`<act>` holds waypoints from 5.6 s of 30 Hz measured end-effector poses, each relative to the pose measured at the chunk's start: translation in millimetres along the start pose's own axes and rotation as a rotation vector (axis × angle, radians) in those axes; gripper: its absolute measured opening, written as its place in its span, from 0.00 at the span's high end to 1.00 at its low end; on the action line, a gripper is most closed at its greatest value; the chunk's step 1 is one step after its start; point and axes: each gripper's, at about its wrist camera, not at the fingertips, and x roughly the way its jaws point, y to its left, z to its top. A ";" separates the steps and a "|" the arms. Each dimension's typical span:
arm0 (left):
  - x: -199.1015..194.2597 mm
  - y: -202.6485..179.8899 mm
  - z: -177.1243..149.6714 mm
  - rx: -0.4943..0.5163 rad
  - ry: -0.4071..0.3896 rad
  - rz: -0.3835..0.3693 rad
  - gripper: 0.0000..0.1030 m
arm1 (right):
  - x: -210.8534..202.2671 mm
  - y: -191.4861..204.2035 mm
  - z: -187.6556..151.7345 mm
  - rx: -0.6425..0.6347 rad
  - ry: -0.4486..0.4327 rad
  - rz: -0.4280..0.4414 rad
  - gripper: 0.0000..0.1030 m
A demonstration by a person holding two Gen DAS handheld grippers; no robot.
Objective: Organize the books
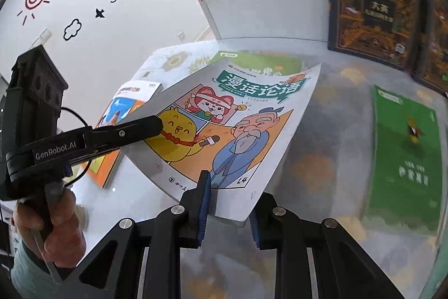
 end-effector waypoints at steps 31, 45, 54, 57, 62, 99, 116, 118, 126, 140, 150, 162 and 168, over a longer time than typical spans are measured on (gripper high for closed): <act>-7.2 41.7 -11.7 -0.068 -0.010 0.125 0.88 | 48.5 -36.3 9.9 0.164 0.107 0.001 0.47; 59.9 -100.2 -50.4 0.199 0.153 0.012 0.54 | -33.5 -153.3 -69.0 0.396 0.057 -0.075 0.47; 153.1 -152.9 -59.3 0.233 0.243 0.022 0.51 | -74.5 -279.8 -71.6 0.529 -0.045 -0.179 0.44; 178.7 -155.5 -57.0 0.216 0.254 0.049 0.52 | -70.2 -307.7 -63.7 0.556 -0.049 -0.156 0.44; 197.8 -161.5 -57.5 0.207 0.253 0.109 0.53 | -44.9 -309.4 -44.8 0.490 -0.010 -0.180 0.45; 72.4 -135.0 -243.5 -0.001 0.435 0.056 0.57 | -109.3 -190.6 -223.0 0.308 0.189 -0.229 0.50; 53.9 -154.2 -240.0 -0.144 0.272 -0.121 0.75 | -111.3 -201.2 -228.8 0.365 0.164 -0.081 0.63; 66.2 -153.0 -243.2 -0.130 0.305 -0.051 0.93 | -110.3 -201.5 -229.0 0.369 0.164 -0.071 0.63; 74.7 -150.3 -236.0 -0.228 0.300 -0.117 0.93 | -115.8 -217.2 -229.9 0.422 0.208 0.034 0.52; 84.3 -148.6 -210.6 -0.469 0.356 -0.342 0.93 | -117.1 -274.1 -257.7 0.767 0.186 0.455 0.40; 89.9 -140.9 -212.0 -0.475 0.389 -0.302 0.93 | -114.8 -273.2 -239.7 0.747 0.106 0.483 0.69; 85.0 -176.8 -211.5 -0.017 0.407 -0.006 0.91 | -121.0 -193.6 -201.4 0.279 0.141 0.026 0.70; 66.1 -177.6 -208.2 0.087 0.374 -0.030 0.91 | -127.4 -162.0 -199.3 0.143 0.121 -0.077 0.70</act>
